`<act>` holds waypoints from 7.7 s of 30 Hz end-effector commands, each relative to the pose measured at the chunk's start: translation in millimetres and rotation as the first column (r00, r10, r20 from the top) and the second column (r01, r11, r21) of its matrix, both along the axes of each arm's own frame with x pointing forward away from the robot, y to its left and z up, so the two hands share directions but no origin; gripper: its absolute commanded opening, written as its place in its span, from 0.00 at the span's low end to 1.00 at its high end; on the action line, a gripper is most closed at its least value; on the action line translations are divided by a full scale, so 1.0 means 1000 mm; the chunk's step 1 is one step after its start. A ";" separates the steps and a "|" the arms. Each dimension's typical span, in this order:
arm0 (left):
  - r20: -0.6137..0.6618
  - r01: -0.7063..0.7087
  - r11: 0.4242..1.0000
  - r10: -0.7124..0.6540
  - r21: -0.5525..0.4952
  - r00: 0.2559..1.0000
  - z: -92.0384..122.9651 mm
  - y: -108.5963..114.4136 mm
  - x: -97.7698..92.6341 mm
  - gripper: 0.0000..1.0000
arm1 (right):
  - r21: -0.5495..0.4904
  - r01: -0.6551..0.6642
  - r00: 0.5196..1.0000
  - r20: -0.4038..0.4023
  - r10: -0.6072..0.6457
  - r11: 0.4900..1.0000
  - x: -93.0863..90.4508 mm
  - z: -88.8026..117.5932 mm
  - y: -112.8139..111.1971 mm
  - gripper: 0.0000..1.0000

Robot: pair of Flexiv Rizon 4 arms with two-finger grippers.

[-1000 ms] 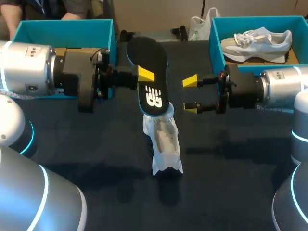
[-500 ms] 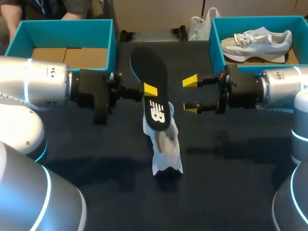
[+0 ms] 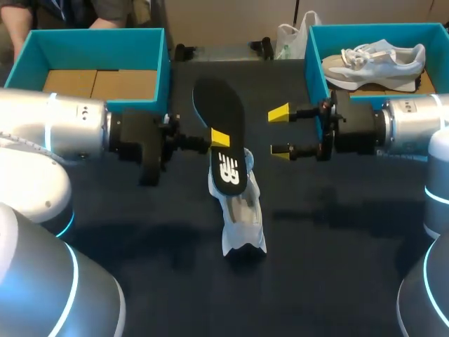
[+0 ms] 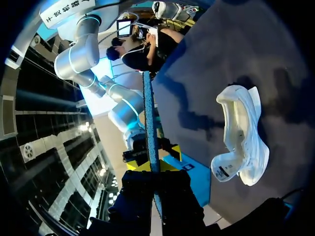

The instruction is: Take the shoe out of the shoebox, open the shoe tongue, remove and reinsert the insole, then place the shoe into the shoebox

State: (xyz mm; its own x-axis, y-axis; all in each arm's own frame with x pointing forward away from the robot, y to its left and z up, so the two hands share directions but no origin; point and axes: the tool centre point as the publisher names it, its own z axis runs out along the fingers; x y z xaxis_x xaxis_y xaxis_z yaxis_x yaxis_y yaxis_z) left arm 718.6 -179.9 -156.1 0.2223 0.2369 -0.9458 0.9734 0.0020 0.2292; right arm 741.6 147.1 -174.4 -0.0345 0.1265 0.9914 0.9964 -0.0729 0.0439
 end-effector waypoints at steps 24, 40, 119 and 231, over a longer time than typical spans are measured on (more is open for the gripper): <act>-0.026 0.072 0.995 -0.074 -0.075 0.997 -0.020 -0.045 0.017 0.00 | -0.021 0.007 0.994 0.109 -0.005 1.000 0.020 0.000 0.022 0.49; -0.002 0.079 0.995 -0.079 -0.064 0.997 -0.025 -0.049 0.014 0.00 | -0.029 -0.017 0.996 0.083 0.019 0.999 0.014 -0.002 0.023 0.32; -0.236 0.095 0.608 0.156 0.788 0.959 0.062 -0.018 0.087 1.00 | -0.033 -0.011 1.000 0.012 0.011 0.999 0.002 -0.037 0.033 0.00; -0.166 0.108 0.978 -0.138 -0.180 0.976 -0.030 0.075 0.084 1.00 | -0.033 -0.011 1.000 0.012 0.011 0.999 0.002 -0.037 0.033 0.00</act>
State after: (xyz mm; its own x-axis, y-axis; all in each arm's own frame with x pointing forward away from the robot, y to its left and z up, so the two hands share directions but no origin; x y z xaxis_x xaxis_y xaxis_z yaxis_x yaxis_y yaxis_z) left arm 804.7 -123.3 -176.7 0.0676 0.6113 -0.7885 0.9974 -0.0618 0.0376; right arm 744.3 179.3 -211.8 -0.0486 0.1551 0.9867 0.9965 -0.0591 0.0584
